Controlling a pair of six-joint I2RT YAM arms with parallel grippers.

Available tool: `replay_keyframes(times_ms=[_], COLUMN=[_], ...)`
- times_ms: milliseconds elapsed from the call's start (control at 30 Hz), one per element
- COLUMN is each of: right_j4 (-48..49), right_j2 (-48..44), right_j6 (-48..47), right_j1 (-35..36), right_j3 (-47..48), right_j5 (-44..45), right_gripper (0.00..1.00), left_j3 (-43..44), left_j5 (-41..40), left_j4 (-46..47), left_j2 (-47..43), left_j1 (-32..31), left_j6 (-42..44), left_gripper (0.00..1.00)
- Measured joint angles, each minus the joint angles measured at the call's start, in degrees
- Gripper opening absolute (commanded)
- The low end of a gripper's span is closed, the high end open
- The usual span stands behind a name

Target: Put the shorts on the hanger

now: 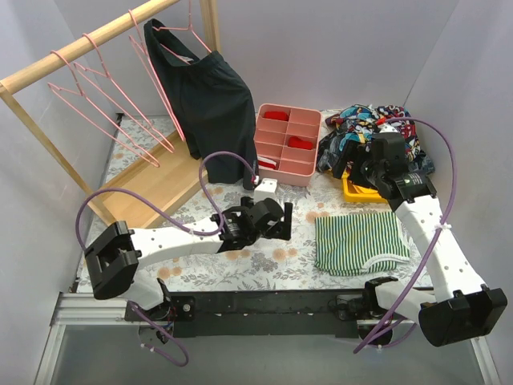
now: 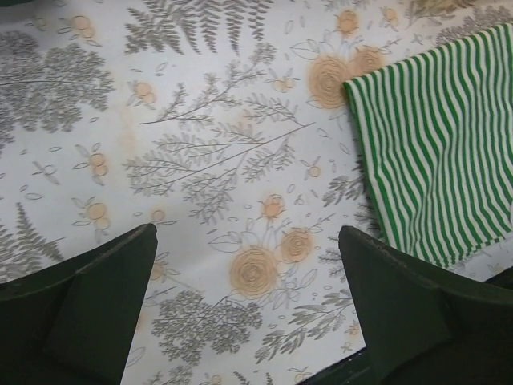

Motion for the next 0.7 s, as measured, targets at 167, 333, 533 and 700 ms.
replay_keyframes(times_ms=[167, 333, 533, 700], right_j4=[1.09, 3.48, 9.86, 14.36], right_j2=[0.55, 6.32, 20.22, 32.41], right_j6=[0.17, 0.15, -0.61, -2.6], right_j1=[-0.09, -2.32, -8.81, -11.32], right_j3=[-0.55, 1.25, 7.72, 15.02], right_j5=[1.95, 3.43, 5.05, 7.21], right_gripper=[0.96, 0.96, 0.95, 0.85], left_j3=[-2.1, -2.08, -1.01, 0.35], left_j5=[-0.31, -0.24, -0.24, -0.55], left_j4=[-2.69, -3.48, -6.14, -9.27], left_j2=[-4.48, -8.44, -9.38, -9.7], left_j1=[2.62, 2.97, 3.34, 3.56], left_j6=[-0.15, 0.48, 1.11, 1.29], left_gripper=[0.98, 0.98, 0.98, 0.98])
